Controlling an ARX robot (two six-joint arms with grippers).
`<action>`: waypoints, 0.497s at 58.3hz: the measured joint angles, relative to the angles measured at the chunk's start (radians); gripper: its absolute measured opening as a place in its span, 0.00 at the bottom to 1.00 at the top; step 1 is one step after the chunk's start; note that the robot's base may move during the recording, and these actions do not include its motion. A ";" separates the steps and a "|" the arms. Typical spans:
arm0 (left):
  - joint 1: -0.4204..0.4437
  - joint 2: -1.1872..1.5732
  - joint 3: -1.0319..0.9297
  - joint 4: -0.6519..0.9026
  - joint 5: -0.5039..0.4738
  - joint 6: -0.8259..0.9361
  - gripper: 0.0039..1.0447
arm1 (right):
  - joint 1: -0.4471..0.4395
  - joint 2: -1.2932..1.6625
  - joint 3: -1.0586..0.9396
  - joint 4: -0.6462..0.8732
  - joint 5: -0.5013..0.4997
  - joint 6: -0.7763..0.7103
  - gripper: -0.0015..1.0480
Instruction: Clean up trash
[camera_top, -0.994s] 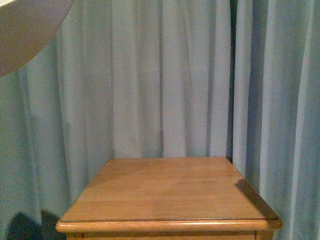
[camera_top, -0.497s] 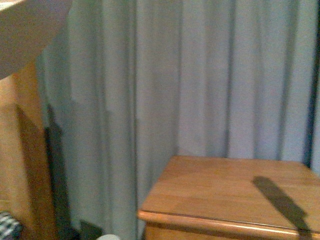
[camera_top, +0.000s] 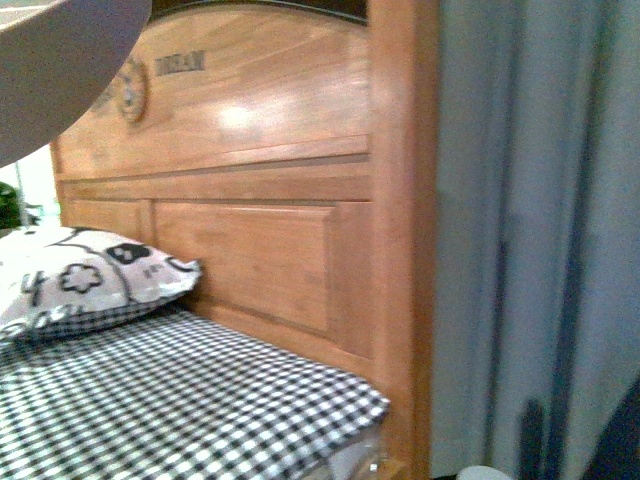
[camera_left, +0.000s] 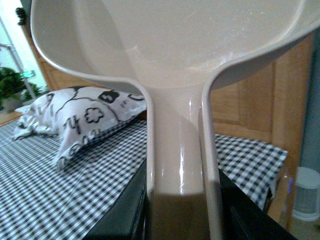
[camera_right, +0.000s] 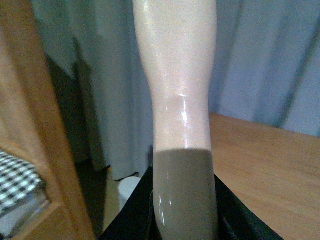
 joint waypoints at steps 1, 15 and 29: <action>0.000 0.000 0.000 0.000 0.000 0.000 0.26 | 0.000 0.000 0.000 0.000 0.000 0.000 0.19; 0.000 0.000 0.000 0.000 0.000 0.000 0.26 | 0.000 0.000 0.000 0.000 0.000 0.000 0.19; 0.000 0.000 0.000 0.000 0.000 0.000 0.26 | 0.000 0.001 0.001 0.000 -0.001 0.000 0.19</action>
